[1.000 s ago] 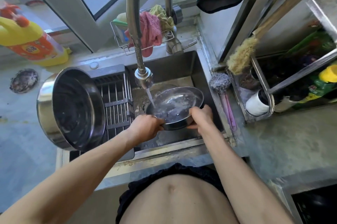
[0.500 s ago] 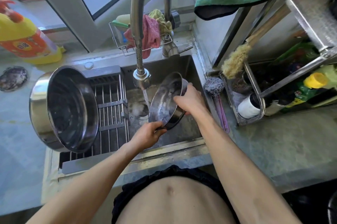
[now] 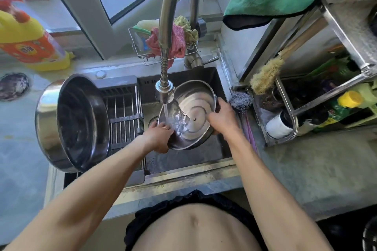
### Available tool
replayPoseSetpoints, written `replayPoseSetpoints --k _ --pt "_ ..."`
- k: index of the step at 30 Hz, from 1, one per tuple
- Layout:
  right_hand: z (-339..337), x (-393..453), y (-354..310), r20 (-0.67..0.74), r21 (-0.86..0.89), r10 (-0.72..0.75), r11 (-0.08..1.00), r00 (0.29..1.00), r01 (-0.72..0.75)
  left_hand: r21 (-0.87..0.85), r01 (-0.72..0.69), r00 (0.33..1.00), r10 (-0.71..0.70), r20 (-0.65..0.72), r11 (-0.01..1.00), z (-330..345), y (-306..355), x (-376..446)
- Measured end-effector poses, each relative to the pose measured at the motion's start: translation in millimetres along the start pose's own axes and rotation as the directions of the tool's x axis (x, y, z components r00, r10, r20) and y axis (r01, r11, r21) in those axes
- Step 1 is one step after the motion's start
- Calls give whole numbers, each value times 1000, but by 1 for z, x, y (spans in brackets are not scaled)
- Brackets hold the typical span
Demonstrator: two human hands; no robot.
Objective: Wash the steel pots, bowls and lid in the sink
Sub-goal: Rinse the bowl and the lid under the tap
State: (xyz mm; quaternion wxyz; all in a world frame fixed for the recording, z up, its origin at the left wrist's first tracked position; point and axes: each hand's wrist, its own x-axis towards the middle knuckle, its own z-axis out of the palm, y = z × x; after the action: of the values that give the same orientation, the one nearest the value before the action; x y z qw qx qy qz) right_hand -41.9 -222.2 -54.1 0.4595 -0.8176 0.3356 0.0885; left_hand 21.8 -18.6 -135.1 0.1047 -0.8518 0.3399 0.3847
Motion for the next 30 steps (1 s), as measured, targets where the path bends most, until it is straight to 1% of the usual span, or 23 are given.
replayPoseSetpoints --k 2,3,5,6,9,11,12,13,15,17,18,21,23,26,30 --pt "6 -8 6 18 113 33 993 999 -35 -67 -24 993 31 112 997 -18 -2 0" --pt "8 -12 9 45 170 65 983 997 -71 -117 -16 992 30 120 993 -24 -1 2" --pt "13 -17 14 100 300 131 941 986 -155 -212 10 998 3 60 977 -26 3 9" --pt "15 -20 14 118 343 139 923 983 -172 -224 19 1000 -19 5 974 -25 5 12" --pt "27 -26 14 115 385 114 911 987 -150 -259 65 993 -87 -77 964 -18 12 22" --pt "33 -27 13 100 412 97 902 990 -130 -363 124 980 -171 -98 924 -17 17 28" --pt "34 -27 12 105 429 106 892 989 -141 -398 128 977 -185 -107 908 -17 20 32" --pt "35 -27 11 112 438 117 886 987 -154 -389 110 975 -175 -137 915 -18 24 33" --pt "35 -27 11 132 445 124 879 983 -171 -361 30 974 -109 -201 932 -22 31 34" --pt "32 -25 13 139 446 137 875 981 -186 -335 -26 973 -52 -224 942 -29 32 35" --pt "30 -25 16 131 452 142 872 981 -186 -314 -26 972 -49 -229 949 -31 31 35" --pt "27 -21 27 73 473 178 860 981 -191 -273 65 961 -135 -243 960 -33 20 32" --pt "30 -17 34 47 527 211 825 976 -203 -220 122 965 -167 -204 968 -33 6 26" --pt "38 -14 38 2 588 211 791 977 -172 -65 158 977 -165 -133 985 -36 -12 12" --pt "48 -11 35 -66 654 208 747 976 -115 124 188 976 -171 -134 974 -42 -19 -3"
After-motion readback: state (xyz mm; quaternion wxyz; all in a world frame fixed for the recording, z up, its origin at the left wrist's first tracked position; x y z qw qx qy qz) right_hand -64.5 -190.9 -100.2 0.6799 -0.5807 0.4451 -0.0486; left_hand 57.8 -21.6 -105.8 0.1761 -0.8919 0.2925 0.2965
